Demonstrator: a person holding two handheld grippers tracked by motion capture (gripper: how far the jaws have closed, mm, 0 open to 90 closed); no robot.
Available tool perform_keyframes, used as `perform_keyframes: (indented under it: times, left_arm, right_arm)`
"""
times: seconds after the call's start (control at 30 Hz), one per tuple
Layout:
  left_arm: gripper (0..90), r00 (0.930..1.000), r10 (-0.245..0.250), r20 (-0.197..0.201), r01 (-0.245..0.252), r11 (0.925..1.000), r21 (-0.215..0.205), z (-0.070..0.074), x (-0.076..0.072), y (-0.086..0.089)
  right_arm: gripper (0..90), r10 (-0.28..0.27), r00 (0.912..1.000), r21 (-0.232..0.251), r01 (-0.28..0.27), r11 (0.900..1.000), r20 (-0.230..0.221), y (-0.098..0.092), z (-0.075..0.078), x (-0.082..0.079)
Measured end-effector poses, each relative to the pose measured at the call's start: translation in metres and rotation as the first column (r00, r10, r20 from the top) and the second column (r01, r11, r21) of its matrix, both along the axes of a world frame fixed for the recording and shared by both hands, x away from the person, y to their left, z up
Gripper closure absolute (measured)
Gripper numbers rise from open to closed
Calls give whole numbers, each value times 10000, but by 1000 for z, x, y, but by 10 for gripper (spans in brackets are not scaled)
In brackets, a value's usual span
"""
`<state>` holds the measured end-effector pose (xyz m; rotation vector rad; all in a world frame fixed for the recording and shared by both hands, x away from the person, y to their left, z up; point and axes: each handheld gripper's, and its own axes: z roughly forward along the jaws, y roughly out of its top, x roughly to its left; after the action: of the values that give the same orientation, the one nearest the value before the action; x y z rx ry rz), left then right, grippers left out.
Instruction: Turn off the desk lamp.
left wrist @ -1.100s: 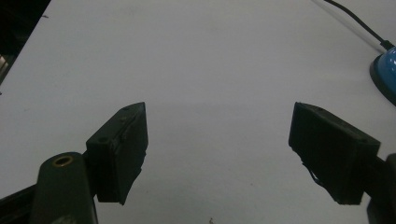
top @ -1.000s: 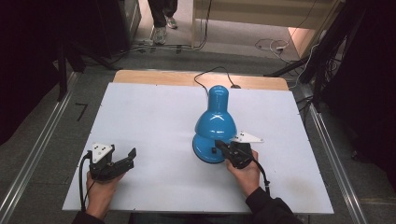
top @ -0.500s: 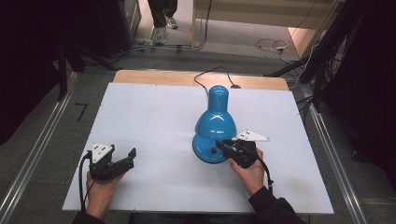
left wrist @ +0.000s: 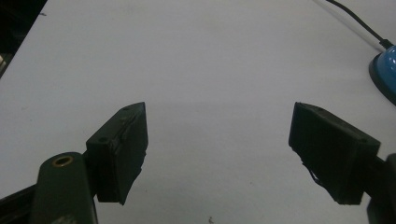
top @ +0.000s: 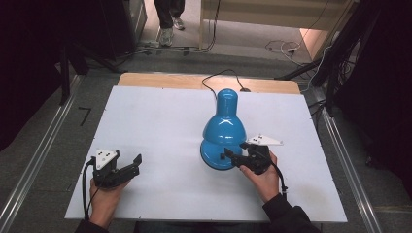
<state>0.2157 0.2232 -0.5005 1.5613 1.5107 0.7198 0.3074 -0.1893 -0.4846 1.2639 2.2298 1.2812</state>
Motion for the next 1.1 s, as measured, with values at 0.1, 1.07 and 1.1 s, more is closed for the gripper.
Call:
perform_keyframes:
  times: [0.1,1.07,1.1]
  left_arm:
    - [200,10000,-6,-11,6,10000,-2,0,0,0]
    - [200,10000,-49,4,49,10000,-4,0,1,0]
    - [200,10000,-48,1,48,10000,-5,0,1,0]
  right_arm:
    - [249,-45,10000,-5,45,10000,13,-2,1,0]
    - [181,-825,9965,-396,828,9958,91,-42,3,-2]
    - [181,-853,9963,-412,858,9955,130,-45,2,-2]
